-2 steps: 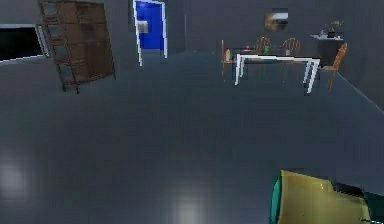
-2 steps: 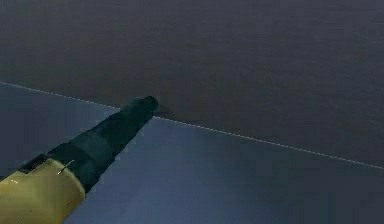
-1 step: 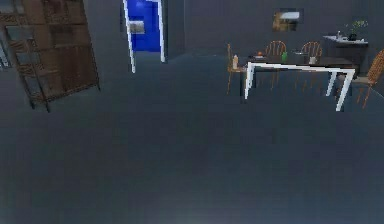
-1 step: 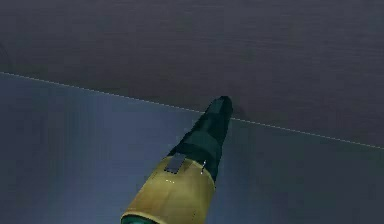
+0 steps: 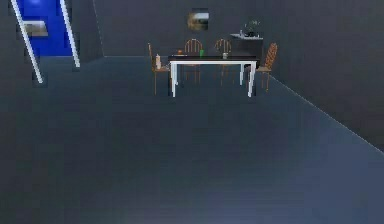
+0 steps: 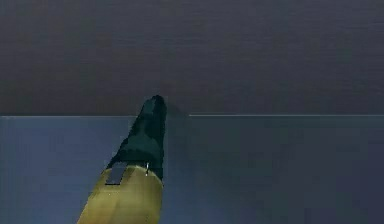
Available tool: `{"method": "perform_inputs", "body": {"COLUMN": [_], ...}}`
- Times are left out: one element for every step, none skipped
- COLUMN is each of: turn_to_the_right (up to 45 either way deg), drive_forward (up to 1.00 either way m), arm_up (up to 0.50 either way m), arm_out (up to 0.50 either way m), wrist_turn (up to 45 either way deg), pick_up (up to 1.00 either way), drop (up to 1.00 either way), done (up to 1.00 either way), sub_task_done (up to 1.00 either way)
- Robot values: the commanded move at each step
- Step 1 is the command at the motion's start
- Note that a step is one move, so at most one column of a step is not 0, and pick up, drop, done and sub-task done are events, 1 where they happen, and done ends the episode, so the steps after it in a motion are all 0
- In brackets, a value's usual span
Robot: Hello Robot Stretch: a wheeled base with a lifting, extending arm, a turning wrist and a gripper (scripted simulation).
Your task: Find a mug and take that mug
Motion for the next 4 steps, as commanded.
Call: {"method": "perform_inputs", "body": {"turn_to_the_right": [0.0,6.0,0.0,0.0], "drive_forward": [0.85,0.0,1.0,1.0], "arm_up": [0.0,0.0,0.0,0.0], "arm_out": [0.0,0.0,0.0,0.0], "wrist_turn": [0.0,0.0,0.0,0.0], "pick_up": [0.0,0.0,0.0,0.0], "drop": [0.0,0.0,0.0,0.0], "done": [0.0,0.0,0.0,0.0], "sub_task_done": [0.0,0.0,0.0,0.0]}}
